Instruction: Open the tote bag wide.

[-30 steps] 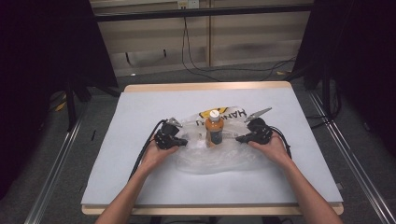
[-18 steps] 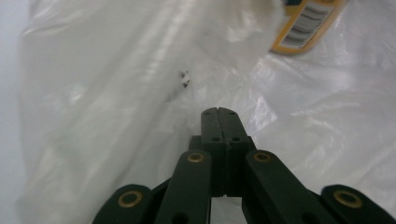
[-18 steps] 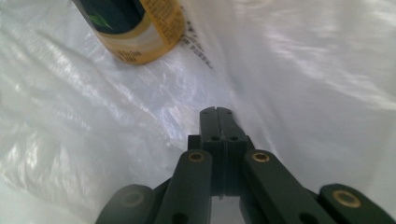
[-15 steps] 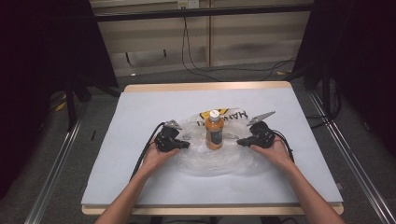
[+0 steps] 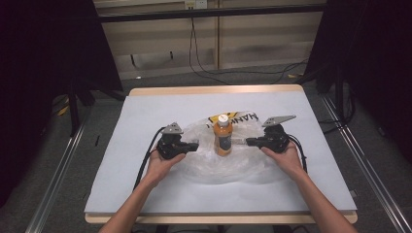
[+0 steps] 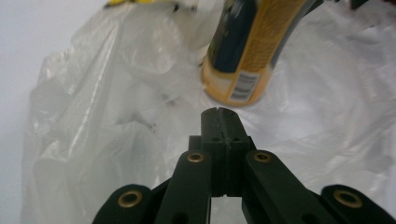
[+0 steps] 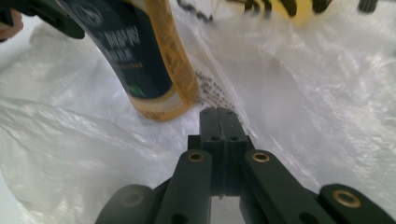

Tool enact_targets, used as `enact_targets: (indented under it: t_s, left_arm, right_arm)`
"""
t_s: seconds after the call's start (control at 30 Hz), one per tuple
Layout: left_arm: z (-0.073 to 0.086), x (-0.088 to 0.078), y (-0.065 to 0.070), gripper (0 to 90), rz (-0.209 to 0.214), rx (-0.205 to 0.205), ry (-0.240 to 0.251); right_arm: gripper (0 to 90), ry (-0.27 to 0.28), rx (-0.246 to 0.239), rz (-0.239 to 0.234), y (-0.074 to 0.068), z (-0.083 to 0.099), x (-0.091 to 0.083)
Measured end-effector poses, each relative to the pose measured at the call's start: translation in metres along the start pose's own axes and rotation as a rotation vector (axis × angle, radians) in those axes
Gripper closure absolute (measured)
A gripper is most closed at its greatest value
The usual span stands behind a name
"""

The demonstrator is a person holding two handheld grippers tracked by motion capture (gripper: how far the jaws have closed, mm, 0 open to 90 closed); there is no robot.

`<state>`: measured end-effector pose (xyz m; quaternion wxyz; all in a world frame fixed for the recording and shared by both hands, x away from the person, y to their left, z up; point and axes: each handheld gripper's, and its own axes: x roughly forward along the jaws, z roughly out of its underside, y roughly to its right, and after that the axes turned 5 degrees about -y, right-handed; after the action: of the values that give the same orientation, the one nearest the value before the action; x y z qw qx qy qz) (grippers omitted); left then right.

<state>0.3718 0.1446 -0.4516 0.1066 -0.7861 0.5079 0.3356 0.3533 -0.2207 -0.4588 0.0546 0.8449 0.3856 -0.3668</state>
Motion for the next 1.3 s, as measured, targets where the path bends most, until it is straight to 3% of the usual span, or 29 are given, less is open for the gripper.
enact_targets:
  t_s: [0.13,0.2,0.3,0.43,0.53,0.63,0.73,0.9,1.03,1.17,1.23,1.3]
  left_arm:
    - [0.002,-0.014,0.006,85.5,-0.003,0.008,0.061]
    - [0.005,-0.019,0.009,81.9,-0.009,0.019,0.083]
    - [0.008,-0.025,0.014,68.0,-0.032,0.022,0.1]
    - [0.011,-0.034,0.024,42.1,-0.09,0.043,0.124]
    - [0.014,-0.041,0.028,30.8,-0.09,0.046,0.145]
    - [0.017,-0.046,0.032,17.7,-0.091,0.035,0.149]
    - [0.024,-0.053,0.036,12.2,-0.116,0.035,0.133]
    - [0.042,-0.068,0.037,8.6,-0.145,0.0,0.173]
    - [0.054,-0.081,0.034,5.0,-0.115,-0.027,0.185]
    - [0.066,-0.087,0.04,4.2,-0.155,-0.034,0.196]
    - [0.073,-0.089,0.043,4.3,-0.196,-0.046,0.21]
    - [0.08,-0.089,0.042,4.3,-0.19,-0.051,0.214]
  right_arm:
    - [88.9,0.046,-0.014,0.011,-0.008,-0.001,-0.012]
    - [79.6,0.087,-0.008,0.002,-0.011,0.001,-0.02]
    - [62.4,0.132,0.0,0.018,-0.017,0.004,-0.03]
    - [42.2,0.186,0.01,0.034,-0.026,0.01,-0.044]
    - [30.6,0.217,0.008,0.049,-0.032,0.014,-0.052]
    - [16.3,0.238,0.035,0.048,-0.036,0.017,-0.06]
    - [10.9,0.258,0.049,0.066,-0.04,0.023,-0.069]
    - [2.7,0.256,0.059,0.112,-0.044,0.034,-0.082]
    - [2.3,0.295,0.097,0.126,-0.048,0.048,-0.094]
    - [2.7,0.307,0.105,0.145,-0.049,0.061,-0.102]
    - [2.8,0.301,0.12,0.152,-0.05,0.068,-0.105]
    - [2.7,0.31,0.133,0.16,-0.05,0.076,-0.108]
